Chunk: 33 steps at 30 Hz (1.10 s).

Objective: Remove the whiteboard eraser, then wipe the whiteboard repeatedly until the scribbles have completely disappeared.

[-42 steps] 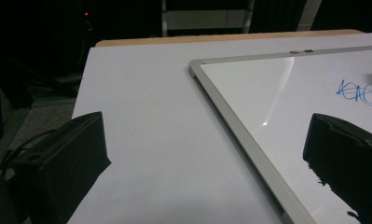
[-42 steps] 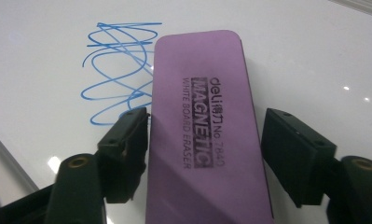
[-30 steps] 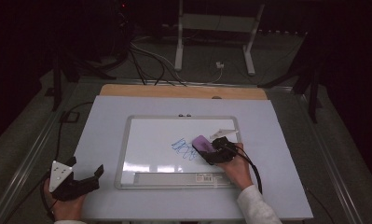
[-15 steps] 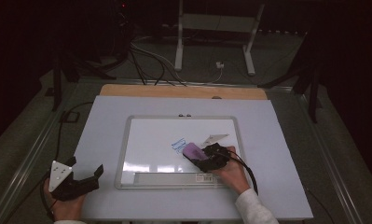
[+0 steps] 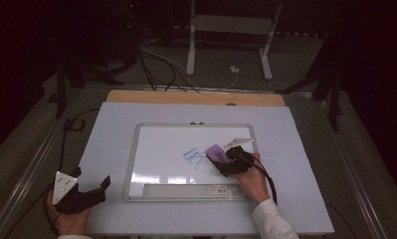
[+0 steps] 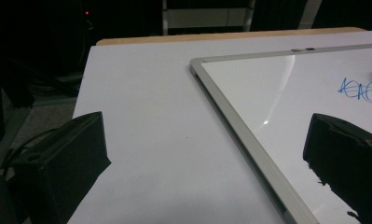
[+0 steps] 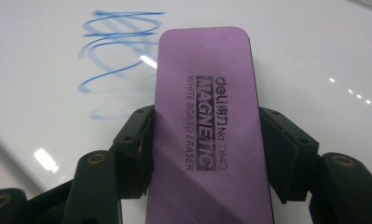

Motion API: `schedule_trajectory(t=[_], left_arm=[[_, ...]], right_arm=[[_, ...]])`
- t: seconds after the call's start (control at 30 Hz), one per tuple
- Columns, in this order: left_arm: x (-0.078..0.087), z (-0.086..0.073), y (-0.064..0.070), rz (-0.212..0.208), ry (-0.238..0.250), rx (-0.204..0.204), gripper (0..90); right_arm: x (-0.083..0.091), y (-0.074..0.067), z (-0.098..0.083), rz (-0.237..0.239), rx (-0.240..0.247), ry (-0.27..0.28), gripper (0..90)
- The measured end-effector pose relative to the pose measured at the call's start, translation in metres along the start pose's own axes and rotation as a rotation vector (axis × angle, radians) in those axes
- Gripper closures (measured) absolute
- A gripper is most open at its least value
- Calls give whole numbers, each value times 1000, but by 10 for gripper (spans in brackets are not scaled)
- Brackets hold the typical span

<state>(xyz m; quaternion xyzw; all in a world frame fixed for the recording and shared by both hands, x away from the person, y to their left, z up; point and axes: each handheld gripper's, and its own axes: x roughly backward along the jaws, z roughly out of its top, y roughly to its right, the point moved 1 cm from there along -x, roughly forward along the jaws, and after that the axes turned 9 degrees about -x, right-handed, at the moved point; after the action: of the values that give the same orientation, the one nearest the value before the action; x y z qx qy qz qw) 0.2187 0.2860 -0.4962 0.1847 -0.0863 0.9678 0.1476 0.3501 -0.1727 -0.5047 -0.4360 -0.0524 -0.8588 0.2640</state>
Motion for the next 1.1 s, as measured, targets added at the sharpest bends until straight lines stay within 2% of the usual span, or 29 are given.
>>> schedule_trajectory(t=[0.07, 0.17, 0.2, 0.3, 0.47, 0.87, 0.97, 1.1], left_arm=[[0, 0, 0, 1, -1, 0, 6], [-1, 0, 0, 0, -4, -2, 6], [-1, 0, 0, 0, -4, -2, 6], [-1, 0, 0, 0, -3, -3, 6], [-1, 0, 1, -1, -5, -3, 6], [-3, -1, 1, -4, -10, -7, 6], [-3, -1, 1, -5, -11, -6, 6], [-1, -1, 0, -1, -6, -2, 6]], right_arm=[[-1, 3, 1, 1, -20, 2, 412], [0, -1, 1, -17, -9, 1, 412], [0, -5, -1, 10, -4, -6, 412], [0, -9, -1, 20, 12, -8, 412], [-1, -21, -4, 68, 56, -20, 412], [-1, -32, -5, 117, 121, -31, 412], [-2, -31, -4, 125, 116, -35, 411], [-2, -29, -3, 104, 99, -38, 412]])
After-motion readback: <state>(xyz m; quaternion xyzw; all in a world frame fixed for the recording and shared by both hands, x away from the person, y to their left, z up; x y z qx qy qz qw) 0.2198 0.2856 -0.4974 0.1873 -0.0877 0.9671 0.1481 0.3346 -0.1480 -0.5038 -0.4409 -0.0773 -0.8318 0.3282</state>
